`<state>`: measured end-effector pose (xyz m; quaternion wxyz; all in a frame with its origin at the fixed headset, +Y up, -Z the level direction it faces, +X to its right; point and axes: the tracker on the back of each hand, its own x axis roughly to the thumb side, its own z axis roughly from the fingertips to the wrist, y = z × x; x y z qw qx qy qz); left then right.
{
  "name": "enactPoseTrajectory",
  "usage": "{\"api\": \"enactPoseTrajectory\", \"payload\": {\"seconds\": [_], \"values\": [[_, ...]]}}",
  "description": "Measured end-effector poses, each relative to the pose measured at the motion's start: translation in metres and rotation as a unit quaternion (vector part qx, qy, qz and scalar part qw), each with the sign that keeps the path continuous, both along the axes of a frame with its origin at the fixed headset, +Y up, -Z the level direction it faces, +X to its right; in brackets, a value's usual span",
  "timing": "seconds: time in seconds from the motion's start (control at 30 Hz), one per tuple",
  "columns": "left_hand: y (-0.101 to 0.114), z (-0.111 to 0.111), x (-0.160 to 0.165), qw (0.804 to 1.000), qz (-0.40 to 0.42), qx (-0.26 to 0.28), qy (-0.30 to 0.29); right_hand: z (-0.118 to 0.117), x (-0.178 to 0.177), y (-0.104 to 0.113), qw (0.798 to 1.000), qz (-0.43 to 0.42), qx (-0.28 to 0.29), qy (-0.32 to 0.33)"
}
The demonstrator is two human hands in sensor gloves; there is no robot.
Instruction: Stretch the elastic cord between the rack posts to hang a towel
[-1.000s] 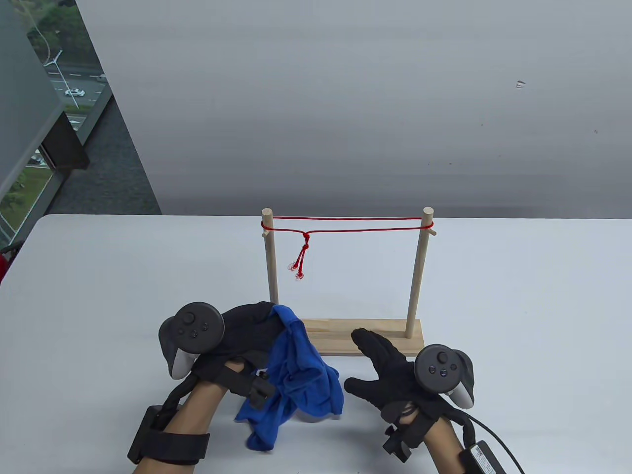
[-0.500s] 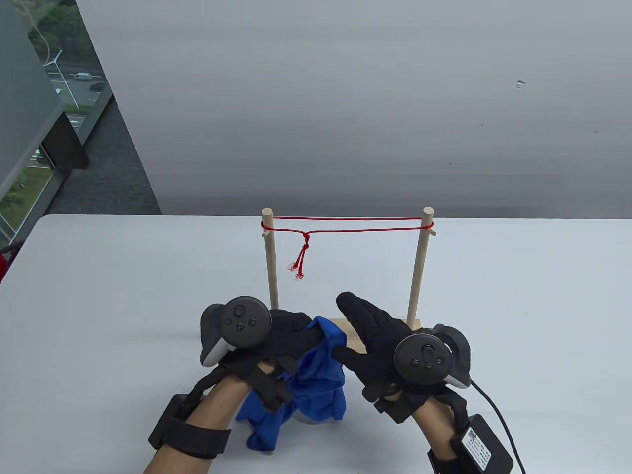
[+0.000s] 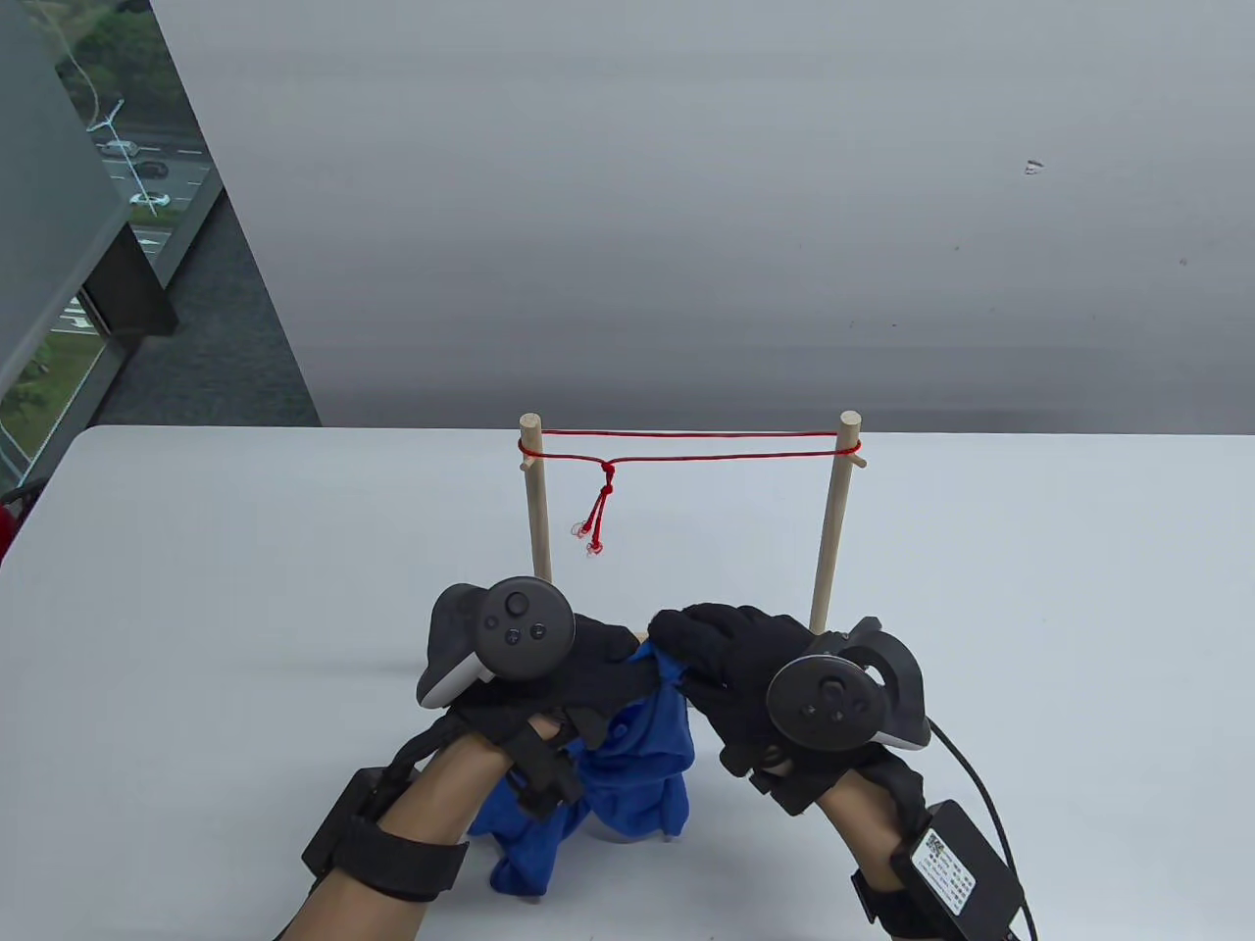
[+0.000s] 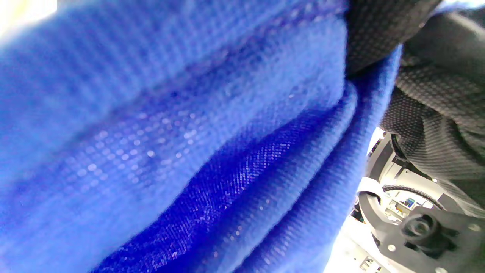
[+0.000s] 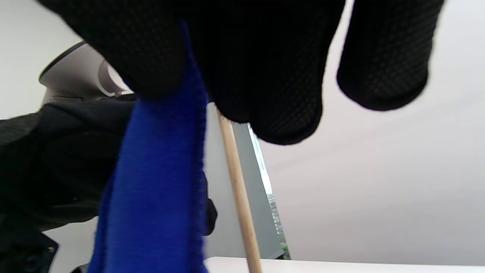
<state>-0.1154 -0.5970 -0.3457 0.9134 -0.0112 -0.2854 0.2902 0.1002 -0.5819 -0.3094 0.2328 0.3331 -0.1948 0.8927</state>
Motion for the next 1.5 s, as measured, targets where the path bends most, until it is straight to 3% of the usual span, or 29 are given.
{"api": "enactPoseTrajectory", "payload": {"seconds": [0.2, 0.33, 0.53, 0.67, 0.9, 1.3, 1.5], "values": [[0.002, 0.003, -0.003, 1.000, 0.009, 0.010, -0.003, 0.000, 0.005, 0.004, 0.999, -0.028, 0.024, -0.020], [0.004, 0.005, -0.002, 0.999, -0.045, 0.017, -0.014, 0.000, 0.008, 0.005, 0.998, -0.060, 0.015, -0.018], [0.002, 0.010, 0.001, 0.999, -0.024, 0.022, -0.005, 0.004, 0.010, 0.009, 0.994, -0.098, 0.040, -0.024], [0.000, 0.012, 0.001, 0.999, -0.032, 0.035, 0.021, 0.008, 0.013, 0.014, 0.991, -0.116, 0.066, -0.030], [-0.015, 0.011, -0.005, 0.997, -0.040, 0.008, 0.063, 0.018, 0.023, 0.030, 0.982, -0.153, 0.101, -0.040], [-0.033, 0.008, -0.026, 0.991, -0.053, -0.019, 0.120, 0.022, 0.051, 0.053, 0.971, -0.201, 0.112, -0.062], [-0.030, 0.009, -0.041, 0.987, -0.057, -0.004, 0.151, 0.023, 0.064, 0.057, 0.969, -0.212, 0.103, -0.072]]}}
